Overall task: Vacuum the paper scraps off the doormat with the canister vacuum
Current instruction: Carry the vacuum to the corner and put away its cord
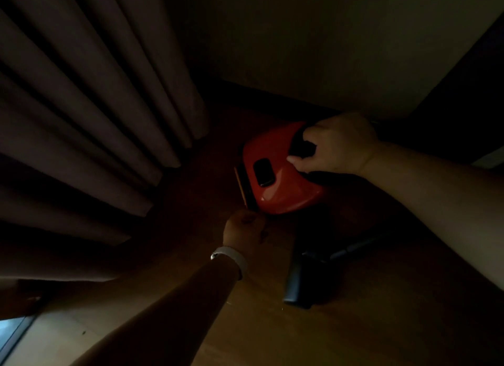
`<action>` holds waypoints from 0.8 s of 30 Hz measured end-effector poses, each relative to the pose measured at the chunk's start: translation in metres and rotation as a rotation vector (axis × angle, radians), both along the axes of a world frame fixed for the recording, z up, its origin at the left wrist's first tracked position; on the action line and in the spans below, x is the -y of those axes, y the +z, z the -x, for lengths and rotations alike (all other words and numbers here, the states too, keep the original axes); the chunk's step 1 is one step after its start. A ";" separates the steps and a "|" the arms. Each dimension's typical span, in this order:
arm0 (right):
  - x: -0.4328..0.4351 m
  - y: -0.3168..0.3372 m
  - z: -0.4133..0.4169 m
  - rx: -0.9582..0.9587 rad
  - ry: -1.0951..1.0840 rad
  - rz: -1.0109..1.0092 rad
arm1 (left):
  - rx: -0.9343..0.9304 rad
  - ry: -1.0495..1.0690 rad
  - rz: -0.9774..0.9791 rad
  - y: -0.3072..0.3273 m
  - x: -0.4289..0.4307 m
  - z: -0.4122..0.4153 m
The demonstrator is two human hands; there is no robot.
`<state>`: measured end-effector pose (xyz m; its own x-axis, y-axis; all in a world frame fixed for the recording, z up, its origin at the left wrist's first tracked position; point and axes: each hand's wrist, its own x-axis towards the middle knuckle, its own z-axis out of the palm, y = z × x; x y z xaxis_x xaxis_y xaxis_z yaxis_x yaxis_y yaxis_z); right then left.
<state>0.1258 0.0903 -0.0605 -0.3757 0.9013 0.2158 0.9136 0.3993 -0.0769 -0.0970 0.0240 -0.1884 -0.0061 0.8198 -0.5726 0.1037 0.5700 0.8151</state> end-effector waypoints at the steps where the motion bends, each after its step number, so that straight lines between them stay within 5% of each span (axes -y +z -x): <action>1: -0.001 0.002 0.001 0.025 -0.013 0.053 | 0.006 -0.018 0.008 -0.002 0.000 -0.002; 10: -0.020 0.007 -0.009 0.070 -0.136 0.240 | 0.067 -0.087 0.005 -0.003 -0.010 0.001; 24: -0.031 0.003 0.007 0.181 -0.212 0.190 | 0.011 -0.214 0.176 -0.015 -0.026 0.024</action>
<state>0.1190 0.1216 -0.0570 -0.1929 0.9811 -0.0166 0.9803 0.1935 0.0397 -0.1213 0.0503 -0.2031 0.1634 0.6894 -0.7057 0.2289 0.6693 0.7068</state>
